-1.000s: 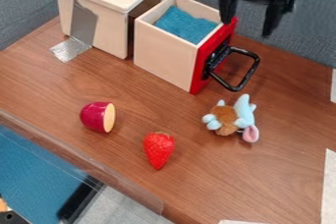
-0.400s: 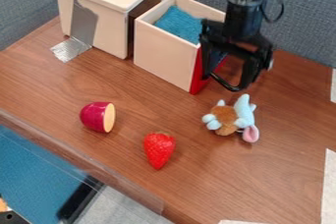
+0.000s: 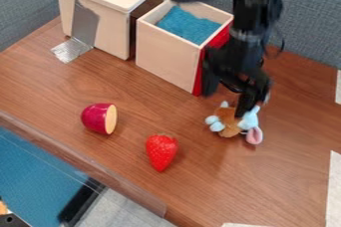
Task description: Move the elephant to the left side of the table
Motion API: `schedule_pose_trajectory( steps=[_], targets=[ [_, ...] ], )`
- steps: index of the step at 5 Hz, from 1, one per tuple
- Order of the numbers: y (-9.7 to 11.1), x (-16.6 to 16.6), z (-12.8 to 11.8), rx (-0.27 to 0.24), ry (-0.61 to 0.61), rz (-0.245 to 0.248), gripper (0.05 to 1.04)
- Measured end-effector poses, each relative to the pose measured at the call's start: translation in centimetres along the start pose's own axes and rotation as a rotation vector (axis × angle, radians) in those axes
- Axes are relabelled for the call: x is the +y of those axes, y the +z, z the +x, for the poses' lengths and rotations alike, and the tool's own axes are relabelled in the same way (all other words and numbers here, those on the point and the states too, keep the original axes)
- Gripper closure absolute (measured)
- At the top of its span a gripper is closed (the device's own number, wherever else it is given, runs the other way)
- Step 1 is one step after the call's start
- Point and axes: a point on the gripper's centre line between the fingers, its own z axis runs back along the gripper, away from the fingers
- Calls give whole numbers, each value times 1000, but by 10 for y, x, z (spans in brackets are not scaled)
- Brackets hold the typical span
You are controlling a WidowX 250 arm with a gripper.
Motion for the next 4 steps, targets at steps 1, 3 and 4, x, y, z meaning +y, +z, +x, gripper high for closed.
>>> schedule_pose_trajectory(
  steps=[1,3,4],
  targets=[
    [-19,-8,-2,15,-32,31,83],
    [-39,-9,8,42,-26,49,138],
    [-39,-10,8,36,-16,42,408]
  ],
)
